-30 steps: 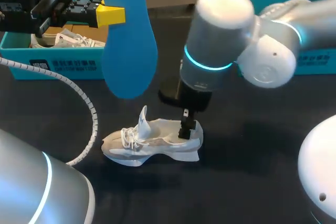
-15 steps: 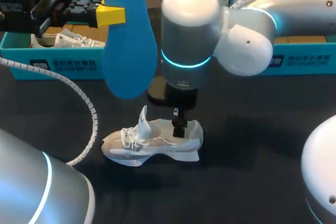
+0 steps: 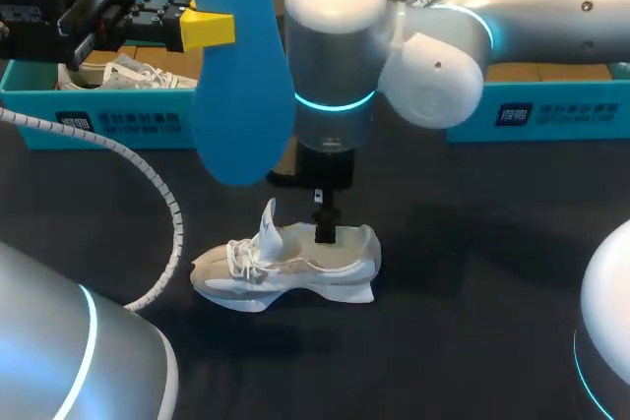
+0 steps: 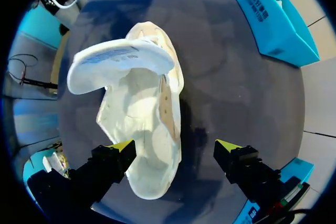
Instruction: Take the shoe out of the shoebox, open the shoe tongue, remove and reinsert the insole, then place the shoe into the shoebox
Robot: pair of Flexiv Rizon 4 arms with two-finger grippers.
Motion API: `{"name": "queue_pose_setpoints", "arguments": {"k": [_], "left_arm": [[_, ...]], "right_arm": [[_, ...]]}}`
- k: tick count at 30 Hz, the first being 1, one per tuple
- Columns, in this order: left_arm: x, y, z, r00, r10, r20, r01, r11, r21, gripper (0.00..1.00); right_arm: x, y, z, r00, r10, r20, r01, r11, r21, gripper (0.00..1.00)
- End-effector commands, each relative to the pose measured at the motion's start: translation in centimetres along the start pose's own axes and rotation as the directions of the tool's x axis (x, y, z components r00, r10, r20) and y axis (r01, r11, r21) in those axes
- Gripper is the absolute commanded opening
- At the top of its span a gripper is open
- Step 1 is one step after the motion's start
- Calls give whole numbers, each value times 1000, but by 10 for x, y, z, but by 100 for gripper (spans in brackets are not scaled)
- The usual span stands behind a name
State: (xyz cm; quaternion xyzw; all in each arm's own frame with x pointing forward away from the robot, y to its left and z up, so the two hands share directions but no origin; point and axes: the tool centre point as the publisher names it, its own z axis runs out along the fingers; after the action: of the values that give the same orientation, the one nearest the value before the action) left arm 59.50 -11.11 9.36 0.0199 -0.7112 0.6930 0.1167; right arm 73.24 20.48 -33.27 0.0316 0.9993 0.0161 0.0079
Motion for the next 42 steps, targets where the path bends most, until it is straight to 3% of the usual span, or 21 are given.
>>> {"name": "queue_pose_setpoints", "arguments": {"k": [1, 15, 16, 18, 19, 23, 26, 28, 37, 42], "left_arm": [[-2, 0, 1, 1000, 0, -2, 0, 1000, -2, 0], [-2, 0, 1, 1000, 0, -2, 0, 1000, -2, 0], [-2, 0, 1, 1000, 0, -2, 0, 1000, -2, 0], [-2, 0, 1, 1000, 0, -2, 0, 1000, -2, 0], [-2, 0, 1, 1000, 0, -2, 0, 1000, -2, 0], [-2, 0, 1, 1000, 0, -2, 0, 1000, -2, 0], [-2, 0, 1, 1000, 0, -2, 0, 1000, -2, 0], [-2, 0, 1, 1000, 0, -2, 0, 1000, -2, 0], [-2, 0, 1, 1000, 0, -2, 0, 1000, -2, 0], [-2, 0, 1, 1000, 0, -2, 0, 1000, -2, 0]], "right_arm": [[-4, 8, 16, 1000, -3, -16, 3, 1000, -4, 100], [-4, 8, 44, 998, 19, -55, -20, 999, -28, 100], [-4, 8, 46, 998, 19, -61, -21, 999, -28, 95], [-4, 8, 49, 997, 16, -69, -18, 999, -30, 55], [-5, 8, 50, 997, 14, -71, -16, 999, -37, 47], [-4, 6, 56, 995, 14, -97, -16, 1000, -26, 47], [-4, 5, 57, 995, 16, -102, -18, 1000, -25, 25], [-3, 5, 57, 994, 16, -107, -19, 1000, -21, 0], [2, 3, 51, 993, 10, -114, -12, 1000, -22, 0], [6, 4, 31, 995, 23, -101, -26, 999, -29, 0]]}}
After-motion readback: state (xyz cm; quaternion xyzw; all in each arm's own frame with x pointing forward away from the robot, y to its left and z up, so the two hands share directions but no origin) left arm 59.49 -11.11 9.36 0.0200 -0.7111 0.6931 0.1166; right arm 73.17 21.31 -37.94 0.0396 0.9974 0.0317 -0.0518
